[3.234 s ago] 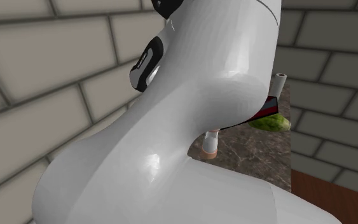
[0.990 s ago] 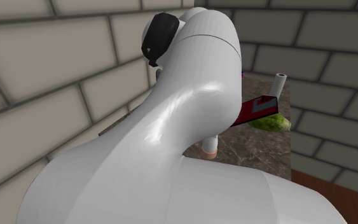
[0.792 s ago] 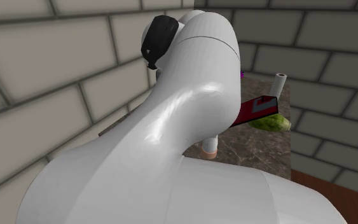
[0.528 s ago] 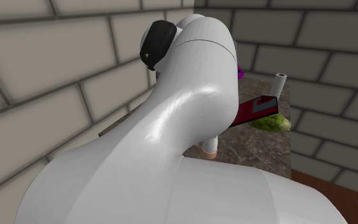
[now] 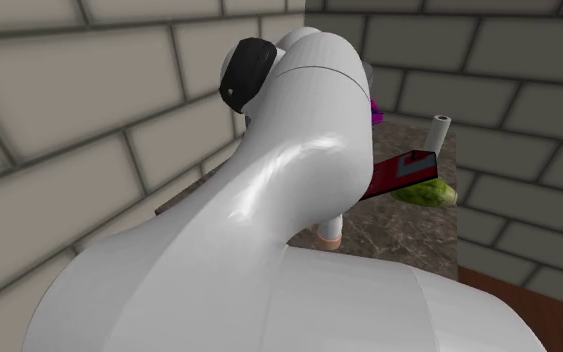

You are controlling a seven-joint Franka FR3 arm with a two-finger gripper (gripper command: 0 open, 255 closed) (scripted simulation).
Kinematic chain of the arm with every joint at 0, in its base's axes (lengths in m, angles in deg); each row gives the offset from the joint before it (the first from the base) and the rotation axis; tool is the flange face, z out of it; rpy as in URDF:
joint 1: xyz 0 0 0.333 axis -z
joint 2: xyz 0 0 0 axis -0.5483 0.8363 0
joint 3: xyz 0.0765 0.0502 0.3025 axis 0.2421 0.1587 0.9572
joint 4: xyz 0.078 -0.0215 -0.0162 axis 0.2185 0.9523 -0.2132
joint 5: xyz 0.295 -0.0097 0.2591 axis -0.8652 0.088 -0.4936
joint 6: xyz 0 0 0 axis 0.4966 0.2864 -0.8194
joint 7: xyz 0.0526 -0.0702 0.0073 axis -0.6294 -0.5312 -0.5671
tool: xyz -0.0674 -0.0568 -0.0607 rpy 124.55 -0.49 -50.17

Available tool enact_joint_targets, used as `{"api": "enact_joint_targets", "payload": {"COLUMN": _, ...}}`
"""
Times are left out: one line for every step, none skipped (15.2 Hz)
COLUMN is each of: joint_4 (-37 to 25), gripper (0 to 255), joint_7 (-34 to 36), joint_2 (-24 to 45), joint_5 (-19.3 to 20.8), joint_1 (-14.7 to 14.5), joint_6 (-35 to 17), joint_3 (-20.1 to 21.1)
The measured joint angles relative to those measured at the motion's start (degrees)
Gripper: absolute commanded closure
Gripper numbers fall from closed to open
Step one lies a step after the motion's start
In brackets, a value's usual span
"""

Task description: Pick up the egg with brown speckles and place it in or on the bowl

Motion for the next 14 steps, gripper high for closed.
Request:
{"api": "enact_joint_targets", "payload": {"joint_4": -1.8, "gripper": 0, "joint_7": -0.4, "joint_2": 1.0, "joint_5": 0.0, "joint_1": -0.7, "joint_6": 0.5, "joint_3": -0.2}}
{"api": "enact_joint_targets", "payload": {"joint_4": -3.6, "gripper": 0, "joint_7": -0.8, "joint_2": 2.0, "joint_5": 0.0, "joint_1": -1.4, "joint_6": 0.8, "joint_3": -0.3}}
{"api": "enact_joint_targets", "payload": {"joint_4": -3.8, "gripper": 0, "joint_7": -0.7, "joint_2": 2.0, "joint_5": 0.0, "joint_1": -1.5, "joint_6": 1.0, "joint_3": -0.3}}
{"api": "enact_joint_targets", "payload": {"joint_4": -4.8, "gripper": 0, "joint_7": -1.2, "joint_2": 2.5, "joint_5": 0.0, "joint_1": -1.8, "joint_6": 1.4, "joint_3": -0.4}}
{"api": "enact_joint_targets", "payload": {"joint_4": -2.0, "gripper": 0, "joint_7": -0.5, "joint_2": 1.4, "joint_5": 0.1, "joint_1": -0.8, "joint_6": 0.2, "joint_3": -0.2}}
{"api": "enact_joint_targets", "payload": {"joint_4": -1.1, "gripper": 0, "joint_7": -0.2, "joint_2": 1.0, "joint_5": -0.1, "joint_1": -0.4, "joint_6": 0.6, "joint_3": -0.2}}
{"api": "enact_joint_targets", "payload": {"joint_4": -1.9, "gripper": 0, "joint_7": -0.4, "joint_2": 1.2, "joint_5": -0.4, "joint_1": -0.6, "joint_6": 1.9, "joint_3": -0.3}}
{"api": "enact_joint_targets", "payload": {"joint_4": -4.4, "gripper": 0, "joint_7": -1.1, "joint_2": 1.9, "joint_5": -0.6, "joint_1": -1.4, "joint_6": 3.8, "joint_3": -0.5}}
{"api": "enact_joint_targets", "payload": {"joint_4": -7.6, "gripper": 0, "joint_7": -1.9, "joint_2": 2.7, "joint_5": -0.9, "joint_1": -2.4, "joint_6": 5.8, "joint_3": -0.6}}
{"api": "enact_joint_targets", "payload": {"joint_4": -8.2, "gripper": 0, "joint_7": -2.1, "joint_2": 2.8, "joint_5": -1.0, "joint_1": -2.6, "joint_6": 6.5, "joint_3": -0.6}}
{"api": "enact_joint_targets", "payload": {"joint_4": -8.8, "gripper": 0, "joint_7": -2.3, "joint_2": 2.8, "joint_5": -1.0, "joint_1": -2.7, "joint_6": 7.0, "joint_3": -0.7}}
{"api": "enact_joint_targets", "payload": {"joint_4": -9.8, "gripper": 0, "joint_7": -2.6, "joint_2": 3.2, "joint_5": -1.1, "joint_1": -3.0, "joint_6": 7.6, "joint_3": -0.7}}
{"api": "enact_joint_targets", "payload": {"joint_4": -9.3, "gripper": 0, "joint_7": -2.5, "joint_2": 2.9, "joint_5": -1.1, "joint_1": -2.8, "joint_6": 7.5, "joint_3": -0.7}}
{"api": "enact_joint_targets", "payload": {"joint_4": -9.6, "gripper": 0, "joint_7": -2.6, "joint_2": 2.9, "joint_5": -1.1, "joint_1": -2.9, "joint_6": 7.6, "joint_3": -0.7}}
